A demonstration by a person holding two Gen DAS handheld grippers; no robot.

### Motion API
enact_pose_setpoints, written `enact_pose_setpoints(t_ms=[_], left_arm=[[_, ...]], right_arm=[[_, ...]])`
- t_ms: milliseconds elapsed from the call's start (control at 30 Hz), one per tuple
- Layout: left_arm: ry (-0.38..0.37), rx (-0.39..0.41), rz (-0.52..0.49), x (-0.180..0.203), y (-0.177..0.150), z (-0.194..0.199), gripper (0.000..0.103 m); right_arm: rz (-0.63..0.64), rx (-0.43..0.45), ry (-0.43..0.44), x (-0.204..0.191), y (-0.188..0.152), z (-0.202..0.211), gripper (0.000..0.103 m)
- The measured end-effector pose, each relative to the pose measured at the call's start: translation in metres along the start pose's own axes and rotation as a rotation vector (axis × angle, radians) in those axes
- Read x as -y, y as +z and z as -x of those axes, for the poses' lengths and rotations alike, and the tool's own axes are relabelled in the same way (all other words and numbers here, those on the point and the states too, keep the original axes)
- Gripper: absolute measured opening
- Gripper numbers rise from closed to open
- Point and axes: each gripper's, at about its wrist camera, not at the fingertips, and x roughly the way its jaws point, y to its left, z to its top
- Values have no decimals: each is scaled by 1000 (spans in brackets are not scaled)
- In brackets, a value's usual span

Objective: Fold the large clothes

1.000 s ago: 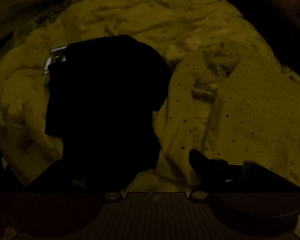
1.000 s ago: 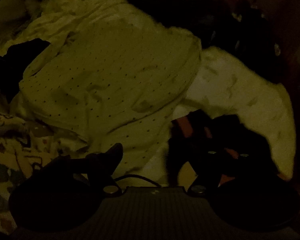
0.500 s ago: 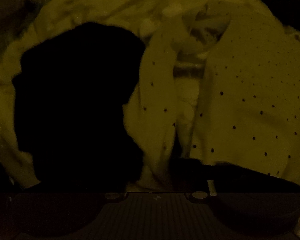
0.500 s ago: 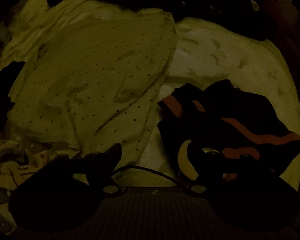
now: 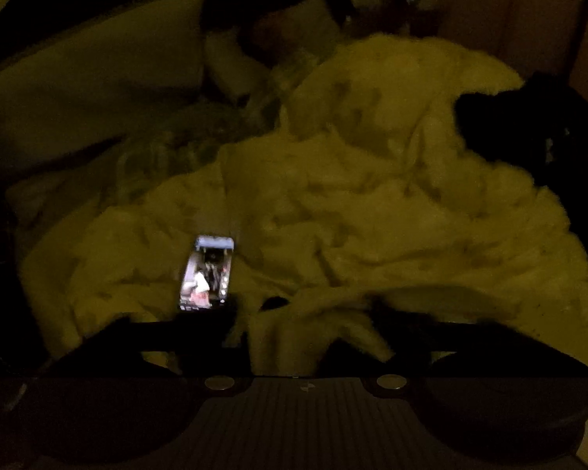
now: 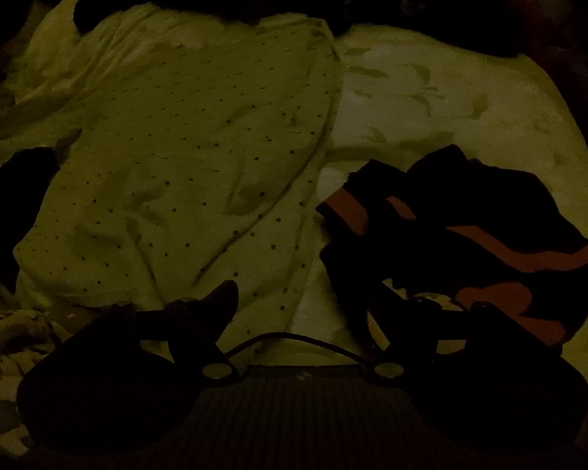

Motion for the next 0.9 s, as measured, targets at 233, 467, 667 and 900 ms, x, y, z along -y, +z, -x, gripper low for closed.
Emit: enact_pose_setpoints(t_ms=[233, 467, 667, 900], left_arm=[[-49, -164, -128, 43, -68, -18, 103], [-257, -251, -314, 87, -153, 4, 103], [-323, -298, -453, 110, -202, 17, 103], [-322, -317, -505, 109, -221, 23, 103]], right_arm=[[10, -12, -4, -8, -2, -2, 78], [2, -8, -16, -5, 2, -3, 78], [30, -7, -12, -11, 4, -12, 80], [63, -86, 5, -21, -23, -33, 80]])
